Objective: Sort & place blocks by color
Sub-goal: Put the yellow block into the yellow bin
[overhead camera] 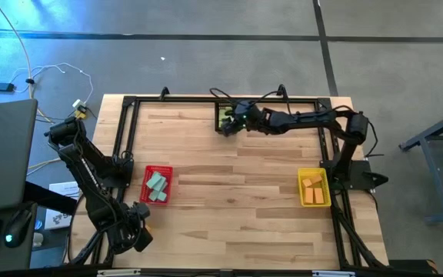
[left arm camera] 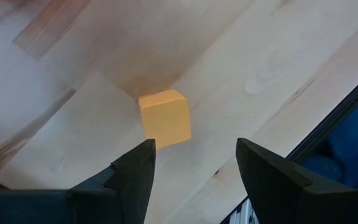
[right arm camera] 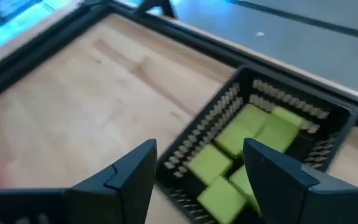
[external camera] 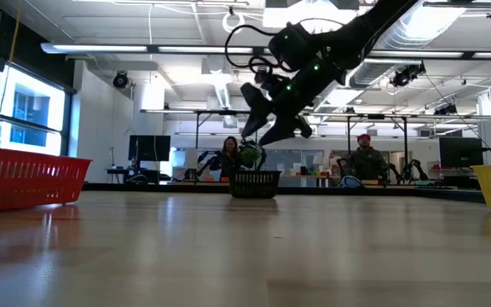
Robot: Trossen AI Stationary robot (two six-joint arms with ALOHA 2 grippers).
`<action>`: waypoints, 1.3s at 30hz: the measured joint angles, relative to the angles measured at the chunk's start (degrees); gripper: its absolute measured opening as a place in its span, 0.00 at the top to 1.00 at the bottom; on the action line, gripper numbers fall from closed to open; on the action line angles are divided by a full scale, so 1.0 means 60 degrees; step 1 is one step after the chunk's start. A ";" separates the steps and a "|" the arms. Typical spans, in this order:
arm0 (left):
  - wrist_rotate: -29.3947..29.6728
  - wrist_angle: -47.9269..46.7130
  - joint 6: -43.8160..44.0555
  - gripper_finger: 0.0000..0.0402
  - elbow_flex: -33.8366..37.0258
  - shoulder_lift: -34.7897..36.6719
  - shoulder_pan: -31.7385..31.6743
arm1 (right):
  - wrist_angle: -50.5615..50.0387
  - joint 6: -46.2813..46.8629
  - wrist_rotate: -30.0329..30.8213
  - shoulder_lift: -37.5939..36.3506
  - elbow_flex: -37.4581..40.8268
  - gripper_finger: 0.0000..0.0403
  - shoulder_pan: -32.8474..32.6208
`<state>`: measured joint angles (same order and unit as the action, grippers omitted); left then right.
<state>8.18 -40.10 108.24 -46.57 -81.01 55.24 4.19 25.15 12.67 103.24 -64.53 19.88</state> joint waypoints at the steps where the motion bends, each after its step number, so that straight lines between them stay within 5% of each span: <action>1: 0.0007 -0.0007 0.0033 0.47 0.0000 0.0000 0.0000 | -0.0014 0.0000 -0.0202 -0.0078 -0.0002 0.44 0.0000; 24: -0.0249 0.0187 0.0252 0.48 -0.0007 -0.1961 -0.0007 | -0.1749 -0.0463 -0.2458 -0.2177 -0.0007 0.44 -0.0904; 39: 0.1001 0.1422 -0.1490 0.74 -0.0005 -0.2014 -0.0025 | -0.3410 -0.0140 -0.2398 -0.2762 -0.0007 0.44 -0.3573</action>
<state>14.19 -31.56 99.30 -46.59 -93.10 55.09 -16.27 24.31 -1.72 86.67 -64.58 -1.56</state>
